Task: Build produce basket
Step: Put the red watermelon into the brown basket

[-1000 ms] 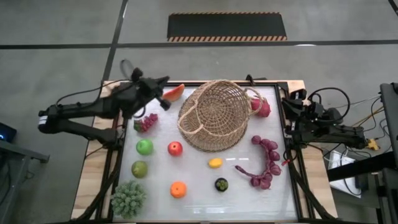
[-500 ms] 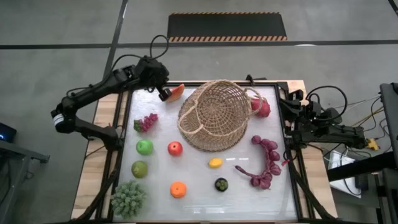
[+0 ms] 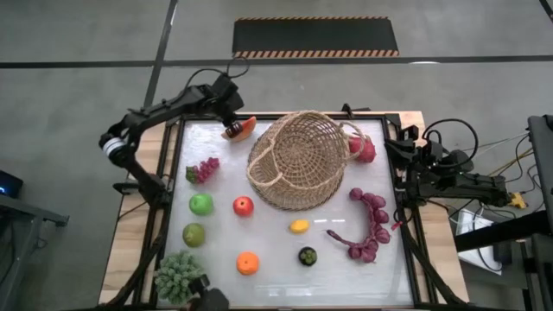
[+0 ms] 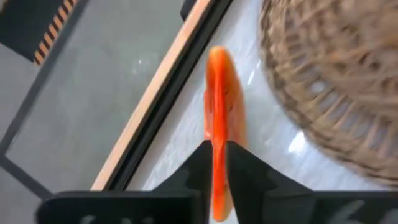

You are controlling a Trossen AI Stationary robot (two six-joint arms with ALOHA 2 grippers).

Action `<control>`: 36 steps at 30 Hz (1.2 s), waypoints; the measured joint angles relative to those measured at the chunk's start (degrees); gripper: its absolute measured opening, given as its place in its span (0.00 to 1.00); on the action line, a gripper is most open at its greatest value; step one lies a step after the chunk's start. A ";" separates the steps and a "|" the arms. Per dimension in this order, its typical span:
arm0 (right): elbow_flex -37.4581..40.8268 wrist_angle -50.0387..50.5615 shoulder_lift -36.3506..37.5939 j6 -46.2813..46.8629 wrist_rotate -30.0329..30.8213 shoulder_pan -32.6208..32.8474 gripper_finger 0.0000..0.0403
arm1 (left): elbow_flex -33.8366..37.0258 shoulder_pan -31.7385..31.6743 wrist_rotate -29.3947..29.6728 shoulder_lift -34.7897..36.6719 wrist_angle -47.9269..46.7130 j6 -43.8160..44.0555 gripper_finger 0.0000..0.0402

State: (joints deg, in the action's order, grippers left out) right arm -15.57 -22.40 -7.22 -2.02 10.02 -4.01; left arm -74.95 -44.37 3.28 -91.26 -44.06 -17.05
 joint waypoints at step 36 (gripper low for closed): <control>0.04 2.96 -0.09 1.62 0.00 0.00 0.11 | 0.34 -0.76 -1.66 -12.77 3.35 -11.38 0.59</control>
State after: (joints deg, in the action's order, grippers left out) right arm -15.53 -19.44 -7.31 -0.40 10.03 -4.01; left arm -74.61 -45.12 1.63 -104.03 -40.71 -28.42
